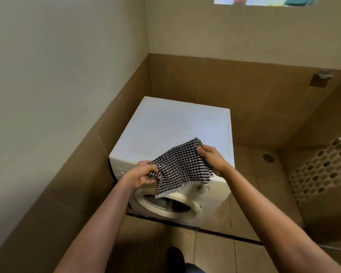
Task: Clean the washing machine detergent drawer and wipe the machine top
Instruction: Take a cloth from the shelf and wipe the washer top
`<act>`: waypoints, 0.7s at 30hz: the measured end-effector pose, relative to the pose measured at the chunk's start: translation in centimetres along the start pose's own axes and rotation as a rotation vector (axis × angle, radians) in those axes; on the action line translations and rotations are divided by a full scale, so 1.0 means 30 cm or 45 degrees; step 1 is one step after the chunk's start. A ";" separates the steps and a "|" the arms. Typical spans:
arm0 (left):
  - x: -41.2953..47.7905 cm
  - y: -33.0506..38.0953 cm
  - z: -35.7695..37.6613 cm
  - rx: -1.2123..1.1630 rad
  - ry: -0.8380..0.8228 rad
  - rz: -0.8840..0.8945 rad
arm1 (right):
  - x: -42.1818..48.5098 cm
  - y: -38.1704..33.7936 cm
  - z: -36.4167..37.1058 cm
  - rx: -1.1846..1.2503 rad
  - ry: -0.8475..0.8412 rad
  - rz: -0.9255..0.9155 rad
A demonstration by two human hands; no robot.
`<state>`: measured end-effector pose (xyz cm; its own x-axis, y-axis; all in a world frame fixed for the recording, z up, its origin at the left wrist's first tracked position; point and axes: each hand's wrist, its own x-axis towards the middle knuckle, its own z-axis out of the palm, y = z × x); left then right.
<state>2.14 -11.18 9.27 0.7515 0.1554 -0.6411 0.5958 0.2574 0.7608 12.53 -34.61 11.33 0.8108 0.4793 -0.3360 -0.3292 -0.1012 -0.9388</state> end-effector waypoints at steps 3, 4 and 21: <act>0.116 0.054 -0.081 0.031 0.000 0.022 | 0.142 -0.038 -0.059 -0.040 0.012 0.113; 0.152 0.071 -0.099 0.020 0.008 0.042 | 0.187 -0.046 -0.074 -0.066 0.031 0.147; 0.572 0.092 -0.298 0.804 0.531 0.647 | 0.603 0.192 0.220 -1.035 0.752 -0.026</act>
<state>14.16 0.73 -0.53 0.8758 0.4712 -0.1046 0.3574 -0.4875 0.7966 22.11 -20.76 0.34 0.9954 0.0008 -0.0960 -0.0609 -0.7682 -0.6373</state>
